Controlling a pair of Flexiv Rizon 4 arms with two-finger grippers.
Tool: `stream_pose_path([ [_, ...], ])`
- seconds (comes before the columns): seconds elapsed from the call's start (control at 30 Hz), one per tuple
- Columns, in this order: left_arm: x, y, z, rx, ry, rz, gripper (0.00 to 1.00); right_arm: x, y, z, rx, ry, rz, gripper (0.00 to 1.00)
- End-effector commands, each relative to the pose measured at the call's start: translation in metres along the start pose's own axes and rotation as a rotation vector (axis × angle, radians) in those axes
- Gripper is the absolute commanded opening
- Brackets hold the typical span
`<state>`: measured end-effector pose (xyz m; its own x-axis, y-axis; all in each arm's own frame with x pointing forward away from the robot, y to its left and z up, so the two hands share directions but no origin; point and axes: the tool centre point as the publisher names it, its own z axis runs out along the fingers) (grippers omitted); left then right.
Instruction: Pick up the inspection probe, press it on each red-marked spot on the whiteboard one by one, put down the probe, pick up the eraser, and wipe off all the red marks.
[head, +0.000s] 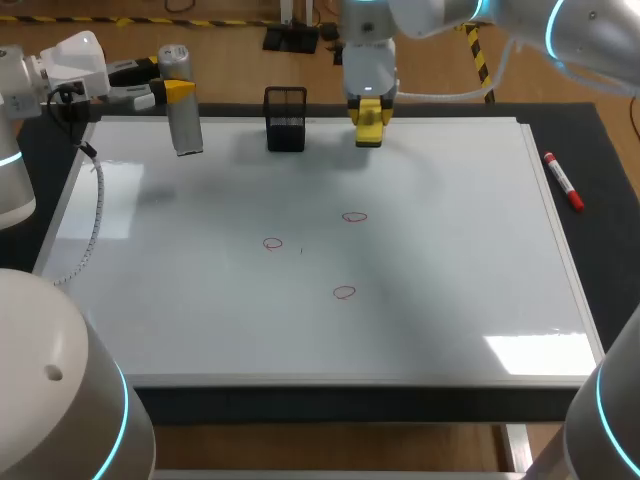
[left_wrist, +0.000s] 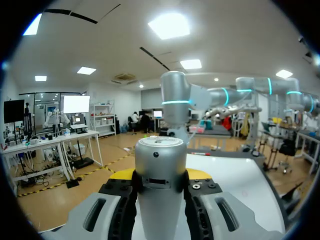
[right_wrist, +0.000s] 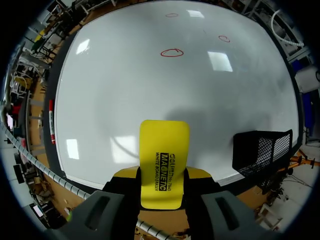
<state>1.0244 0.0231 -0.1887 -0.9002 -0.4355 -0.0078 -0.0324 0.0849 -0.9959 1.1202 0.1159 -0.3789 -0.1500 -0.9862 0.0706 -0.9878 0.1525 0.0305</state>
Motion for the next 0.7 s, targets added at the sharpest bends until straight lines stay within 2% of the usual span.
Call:
stream_pose_path([
  [0.03, 0.000, 0.000, 0.000, 0.001, -0.001, 0.001, 0.00, 0.034, 0.019, -0.020, 0.044, -0.017, 0.026, 0.00],
  [0.7, 0.000, 0.000, 0.000, 0.001, -0.001, 0.001, 0.00, 0.146, 0.065, -0.018, 0.047, -0.042, 0.265, 0.00],
])
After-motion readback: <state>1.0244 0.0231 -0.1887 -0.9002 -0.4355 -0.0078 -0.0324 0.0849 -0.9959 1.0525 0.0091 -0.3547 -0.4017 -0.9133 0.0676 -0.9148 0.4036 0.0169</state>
